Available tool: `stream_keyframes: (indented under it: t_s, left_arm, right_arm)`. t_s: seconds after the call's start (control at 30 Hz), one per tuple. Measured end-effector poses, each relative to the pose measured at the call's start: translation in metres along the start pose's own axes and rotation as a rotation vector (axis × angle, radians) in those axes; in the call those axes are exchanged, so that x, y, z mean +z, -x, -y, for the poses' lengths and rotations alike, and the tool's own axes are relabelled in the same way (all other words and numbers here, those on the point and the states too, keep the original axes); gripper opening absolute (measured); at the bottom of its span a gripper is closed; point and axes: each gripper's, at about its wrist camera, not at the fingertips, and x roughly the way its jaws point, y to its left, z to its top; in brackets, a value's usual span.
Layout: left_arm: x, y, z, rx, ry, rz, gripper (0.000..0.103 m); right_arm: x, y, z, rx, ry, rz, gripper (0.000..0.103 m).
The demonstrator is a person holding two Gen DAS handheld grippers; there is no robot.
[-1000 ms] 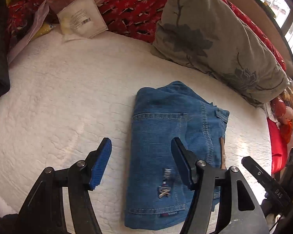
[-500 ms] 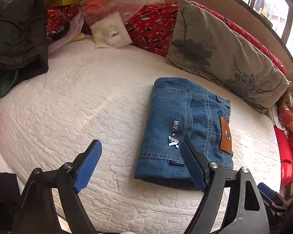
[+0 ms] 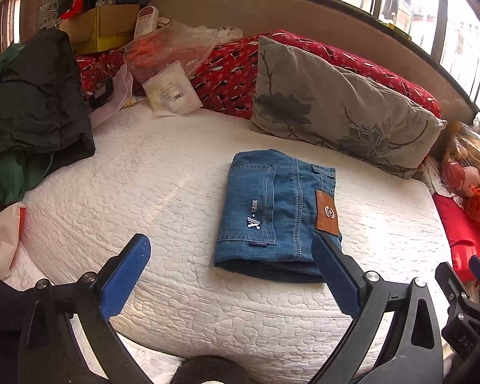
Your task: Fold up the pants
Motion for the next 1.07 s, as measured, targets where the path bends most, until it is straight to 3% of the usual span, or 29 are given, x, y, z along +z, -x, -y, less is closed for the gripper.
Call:
stream_keyframes:
  t_s: [0.1,0.17,0.23,0.37,0.73,1.07]
  left_arm:
    - [-0.006,0.007,0.008,-0.052,-0.035,-0.021,0.102]
    - [-0.012,0.006,0.014,-0.080,-0.053,-0.053,0.102]
    - [-0.020,0.004,0.019,-0.064,-0.058,-0.092,0.102]
    - [-0.037,0.003,0.025,-0.016,-0.063,-0.093,0.102]
    - [-0.055,-0.013,0.043,-0.058,-0.108,-0.174,0.102]
    - [-0.042,0.004,0.057,-0.112,-0.122,-0.116,0.102]
  right_arm:
    - [-0.007,0.006,0.002,-0.028,0.000,0.013,0.103]
    - [-0.015,0.008,0.003,0.005,-0.013,-0.006,0.103]
    - [-0.024,0.006,0.006,0.046,-0.044,-0.052,0.103]
    - [-0.043,0.000,0.015,0.071,-0.086,-0.110,0.103]
    - [-0.063,-0.005,0.035,0.081,-0.158,-0.174,0.103]
    - [-0.059,-0.011,0.042,0.082,-0.186,-0.188,0.103]
